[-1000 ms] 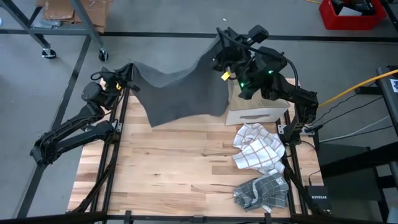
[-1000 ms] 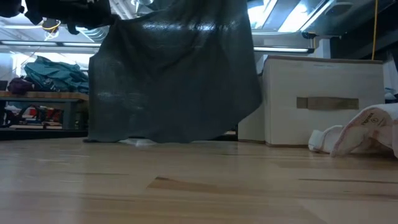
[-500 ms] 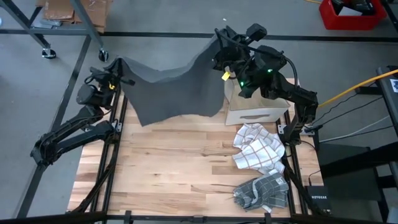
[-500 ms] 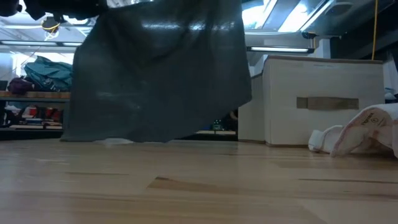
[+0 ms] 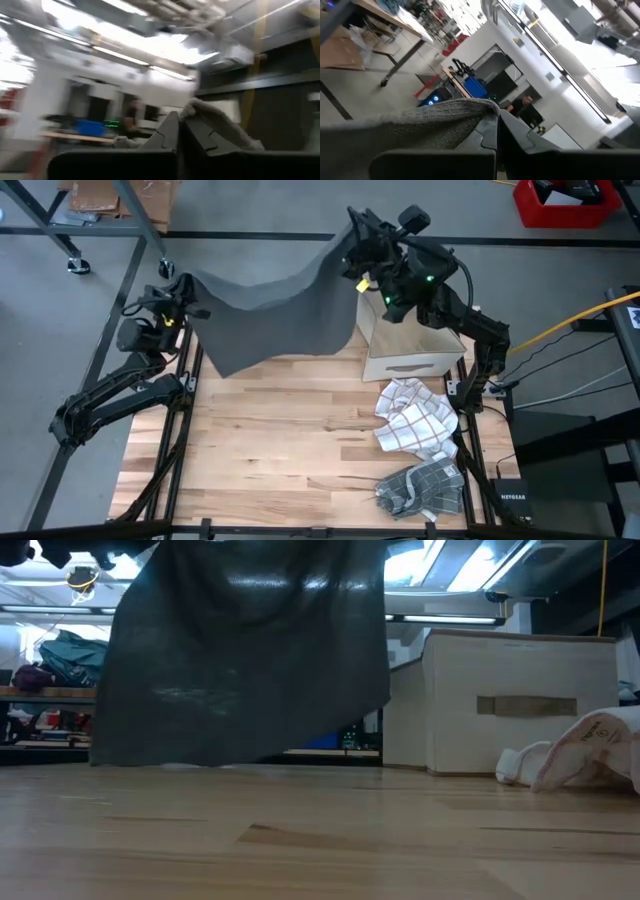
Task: Fold towel
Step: Fold the gray kitchen towel
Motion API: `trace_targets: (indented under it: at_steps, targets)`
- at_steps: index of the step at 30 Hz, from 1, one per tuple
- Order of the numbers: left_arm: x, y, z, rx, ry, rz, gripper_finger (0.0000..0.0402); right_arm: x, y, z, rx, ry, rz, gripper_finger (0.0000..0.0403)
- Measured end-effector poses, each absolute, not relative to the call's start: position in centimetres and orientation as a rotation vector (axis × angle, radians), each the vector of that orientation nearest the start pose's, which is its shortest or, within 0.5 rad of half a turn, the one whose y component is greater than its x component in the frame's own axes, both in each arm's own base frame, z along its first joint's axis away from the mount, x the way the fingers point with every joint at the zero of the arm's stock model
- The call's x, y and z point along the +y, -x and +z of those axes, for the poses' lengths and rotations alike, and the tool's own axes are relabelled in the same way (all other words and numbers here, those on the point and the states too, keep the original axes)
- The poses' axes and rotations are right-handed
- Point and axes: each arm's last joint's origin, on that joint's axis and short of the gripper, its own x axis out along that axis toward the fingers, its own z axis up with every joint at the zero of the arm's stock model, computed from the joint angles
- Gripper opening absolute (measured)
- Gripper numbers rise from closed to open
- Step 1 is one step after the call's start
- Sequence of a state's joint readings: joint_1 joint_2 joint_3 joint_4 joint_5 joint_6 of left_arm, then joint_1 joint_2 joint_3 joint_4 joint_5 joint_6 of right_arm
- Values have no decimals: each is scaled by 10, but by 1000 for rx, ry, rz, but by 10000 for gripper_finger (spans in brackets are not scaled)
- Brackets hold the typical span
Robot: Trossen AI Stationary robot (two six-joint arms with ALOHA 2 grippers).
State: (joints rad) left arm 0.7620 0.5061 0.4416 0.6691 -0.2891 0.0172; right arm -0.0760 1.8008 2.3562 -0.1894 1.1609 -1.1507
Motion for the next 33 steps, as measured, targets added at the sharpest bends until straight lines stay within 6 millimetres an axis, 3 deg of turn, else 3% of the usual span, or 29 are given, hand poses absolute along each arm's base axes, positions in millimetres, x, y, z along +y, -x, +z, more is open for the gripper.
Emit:
trace_targets:
  at_steps: [6,11,16,25,33]
  targets:
    - [81,-86,329,-595,-117,684,0,-38,-333,562,410,823,-1147,10]
    - [78,-89,327,-570,-75,534,0,-34,-335,560,412,837,-1114,10]
    - [78,-88,329,-597,-45,529,0,-35,-334,561,399,819,-1123,10]
    - [82,-87,327,-585,-77,688,5,-29,-335,560,394,820,-1102,10]
    - [89,-94,305,-349,31,716,4,2,-335,549,537,876,-1082,10]
